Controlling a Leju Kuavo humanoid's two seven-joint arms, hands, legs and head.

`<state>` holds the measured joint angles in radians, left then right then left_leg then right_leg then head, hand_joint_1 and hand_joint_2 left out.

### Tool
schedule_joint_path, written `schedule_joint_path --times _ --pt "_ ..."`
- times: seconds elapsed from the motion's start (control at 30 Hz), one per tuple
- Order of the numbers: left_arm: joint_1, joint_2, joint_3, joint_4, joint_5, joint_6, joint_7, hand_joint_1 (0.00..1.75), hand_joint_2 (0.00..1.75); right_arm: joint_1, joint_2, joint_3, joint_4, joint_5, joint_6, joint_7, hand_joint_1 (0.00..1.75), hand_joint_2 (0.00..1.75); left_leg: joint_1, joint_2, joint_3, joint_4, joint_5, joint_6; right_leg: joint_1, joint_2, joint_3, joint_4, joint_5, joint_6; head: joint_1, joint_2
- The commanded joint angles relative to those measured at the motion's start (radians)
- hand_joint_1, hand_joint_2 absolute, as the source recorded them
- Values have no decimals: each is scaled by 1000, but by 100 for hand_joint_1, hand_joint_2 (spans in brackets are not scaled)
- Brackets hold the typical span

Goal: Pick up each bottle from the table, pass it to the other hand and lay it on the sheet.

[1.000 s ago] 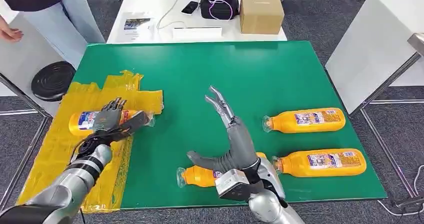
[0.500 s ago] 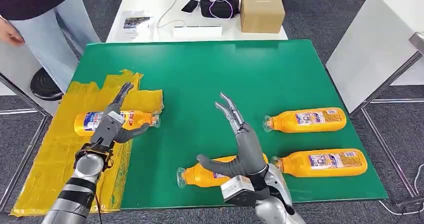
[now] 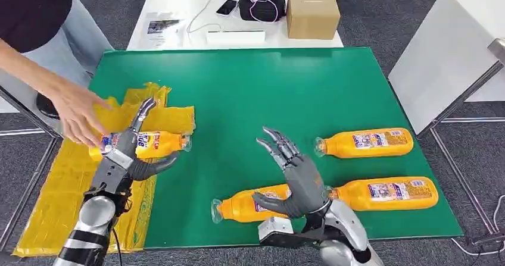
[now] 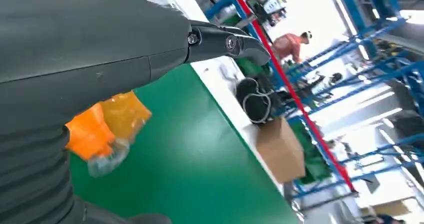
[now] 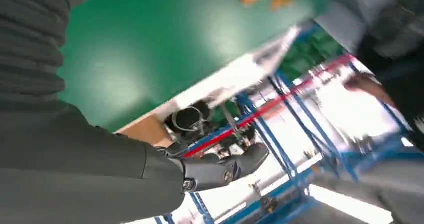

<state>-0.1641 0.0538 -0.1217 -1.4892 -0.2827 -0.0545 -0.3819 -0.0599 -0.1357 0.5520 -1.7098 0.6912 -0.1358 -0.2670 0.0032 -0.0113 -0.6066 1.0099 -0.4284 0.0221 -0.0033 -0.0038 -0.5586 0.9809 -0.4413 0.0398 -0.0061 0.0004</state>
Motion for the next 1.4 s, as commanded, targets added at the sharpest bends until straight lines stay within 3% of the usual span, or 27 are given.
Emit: schedule_joint_path --times 0.03,0.1,0.33,0.57,0.77,1.07,1.4 --pt "13 0 -22 -31 5 -9 1 0 175 -7 -73 -3 32 6 16 9 0 175 1 2 3 0 -1 -1 1 1 4 -1 -1 -1 0 0" --pt "13 0 -22 -31 5 -9 1 0 175 -7 -73 -3 32 6 16 9 0 175 0 1 2 -1 0 -1 0 0 2 -1 0 -1 0 0" --pt "78 -16 -51 -64 67 -70 -37 0 175 78 -331 -38 29 33 115 15 0 175 0 -2 3 -1 0 1 0 -3 4 -2 -1 1 -1 0" --pt "98 -28 -85 -113 85 -77 -40 0 175 96 -348 -49 47 123 144 88 0 175 -2 -2 2 0 -1 0 -2 -1 3 -2 -1 0 -1 0" --pt "77 -30 -99 -88 105 -87 -36 0 175 80 -399 -27 70 69 214 83 0 175 -2 -1 3 0 -1 0 -2 0 3 -2 0 0 -1 0" --pt "63 -33 -107 -67 110 -88 -38 0 175 47 -383 -2 124 63 231 82 0 175 -1 -1 3 0 -1 0 -1 0 3 -2 0 0 -1 0" --pt "50 -44 -129 -46 123 -94 -35 0 175 -129 -223 169 331 114 202 113 0 175 0 4 4 -2 -1 -1 0 4 4 -4 1 -1 -1 0"
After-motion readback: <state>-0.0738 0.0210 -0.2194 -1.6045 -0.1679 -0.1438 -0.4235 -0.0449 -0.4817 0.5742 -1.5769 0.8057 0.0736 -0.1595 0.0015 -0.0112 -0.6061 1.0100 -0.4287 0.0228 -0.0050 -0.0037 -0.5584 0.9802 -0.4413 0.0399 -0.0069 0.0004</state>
